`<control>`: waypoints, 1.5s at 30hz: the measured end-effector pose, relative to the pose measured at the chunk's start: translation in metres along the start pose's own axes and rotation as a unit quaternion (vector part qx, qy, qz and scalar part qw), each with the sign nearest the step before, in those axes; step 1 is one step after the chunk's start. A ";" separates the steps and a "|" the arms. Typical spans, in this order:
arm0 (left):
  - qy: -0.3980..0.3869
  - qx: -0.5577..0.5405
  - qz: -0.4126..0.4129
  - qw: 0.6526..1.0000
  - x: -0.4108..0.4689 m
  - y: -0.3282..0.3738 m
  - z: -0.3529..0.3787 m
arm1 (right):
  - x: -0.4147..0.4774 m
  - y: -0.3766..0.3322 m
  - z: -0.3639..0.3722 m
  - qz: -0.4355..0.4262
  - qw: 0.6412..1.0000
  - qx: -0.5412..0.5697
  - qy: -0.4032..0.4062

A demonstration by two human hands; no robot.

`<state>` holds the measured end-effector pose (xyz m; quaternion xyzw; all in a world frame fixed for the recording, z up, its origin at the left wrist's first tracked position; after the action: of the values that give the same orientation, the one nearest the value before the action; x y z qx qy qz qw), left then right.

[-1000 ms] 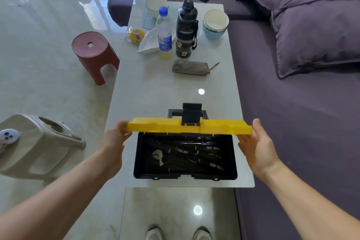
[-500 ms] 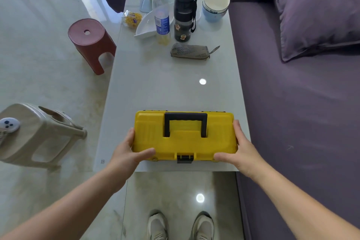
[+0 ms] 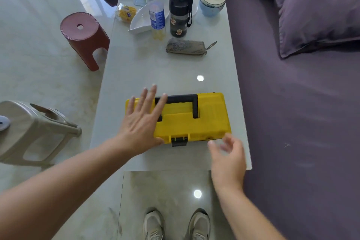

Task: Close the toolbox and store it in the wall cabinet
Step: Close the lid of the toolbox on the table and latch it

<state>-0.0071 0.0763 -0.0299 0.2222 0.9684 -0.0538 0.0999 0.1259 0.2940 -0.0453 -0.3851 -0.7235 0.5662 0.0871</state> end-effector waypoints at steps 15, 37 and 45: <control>-0.145 -0.026 0.070 0.987 0.045 0.003 0.029 | -0.050 0.054 0.108 0.408 0.844 0.347 0.029; -0.050 0.095 0.095 0.990 0.080 0.021 -0.007 | -0.042 0.069 0.129 0.403 0.767 0.497 -0.049; -0.103 -0.132 0.074 0.983 0.051 0.038 -0.041 | -0.040 0.058 0.123 0.405 0.753 0.516 -0.058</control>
<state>-0.0422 0.1381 -0.0035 0.2709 0.9324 0.0598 0.2315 0.1105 0.1786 -0.1268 -0.5054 -0.1014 0.8569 -0.0070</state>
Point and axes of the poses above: each hand's wrist, its own x-axis towards the middle knuckle, its own z-axis out of the palm, y = z × x, the point moved 9 cm from there along x, towards the middle knuckle, and after that the axes turned 12 degrees about x, right-handed, at the moved point
